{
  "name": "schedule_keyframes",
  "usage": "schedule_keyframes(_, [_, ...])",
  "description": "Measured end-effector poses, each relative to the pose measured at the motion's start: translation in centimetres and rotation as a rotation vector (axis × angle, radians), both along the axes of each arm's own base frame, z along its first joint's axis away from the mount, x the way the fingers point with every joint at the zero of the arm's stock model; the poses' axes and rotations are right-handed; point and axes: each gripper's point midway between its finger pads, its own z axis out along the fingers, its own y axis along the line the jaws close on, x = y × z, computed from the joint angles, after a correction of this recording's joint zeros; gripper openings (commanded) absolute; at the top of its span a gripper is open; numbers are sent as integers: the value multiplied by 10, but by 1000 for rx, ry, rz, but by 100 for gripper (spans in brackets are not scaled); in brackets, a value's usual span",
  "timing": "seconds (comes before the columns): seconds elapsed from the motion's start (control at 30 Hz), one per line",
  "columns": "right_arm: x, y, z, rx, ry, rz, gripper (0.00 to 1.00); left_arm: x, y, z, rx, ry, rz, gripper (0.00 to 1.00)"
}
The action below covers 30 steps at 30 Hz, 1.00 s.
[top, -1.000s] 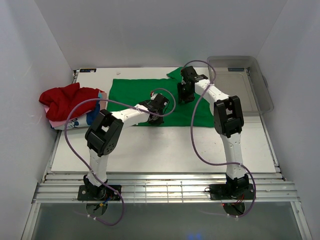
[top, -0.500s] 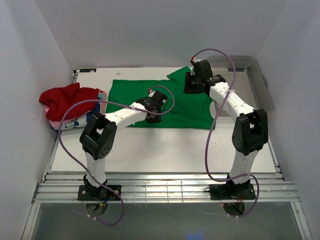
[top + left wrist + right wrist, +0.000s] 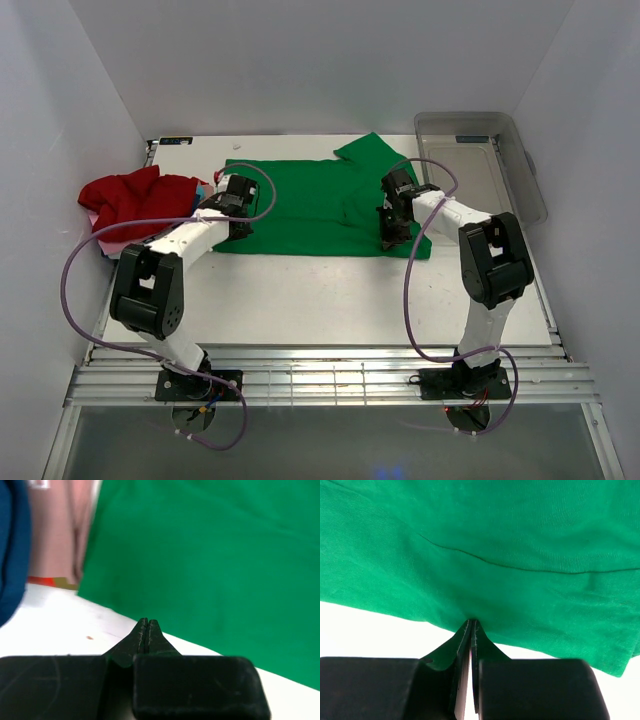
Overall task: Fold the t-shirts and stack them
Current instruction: Fold the tshirt
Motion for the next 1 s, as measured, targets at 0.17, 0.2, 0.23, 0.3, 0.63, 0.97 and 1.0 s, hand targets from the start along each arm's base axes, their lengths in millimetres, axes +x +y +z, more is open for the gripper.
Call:
schedule_keyframes(0.17, [-1,-1,-3,-3,7,-3,8,1,25,-21,41,43,20,0])
schedule_keyframes(0.2, [-1,-1,-4,-6,9,-4,8,4,25,-25,45,45,18,0])
schedule_keyframes(0.23, [-1,-1,-5,-7,10,-5,8,5,26,-30,49,52,15,0])
schedule_keyframes(0.3, [-2,-2,-7,-11,16,-7,8,5,27,-42,56,75,12,0])
schedule_keyframes(0.63, [-3,-6,-13,-37,23,-18,8,-7,32,-62,61,64,15,0])
schedule_keyframes(0.97, [-25,-14,-15,-25,1,-23,8,-39,36,-63,-5,33,67,0])
schedule_keyframes(1.0, [-30,-16,-15,-24,0,-22,8,-42,35,-63,-11,41,69,0])
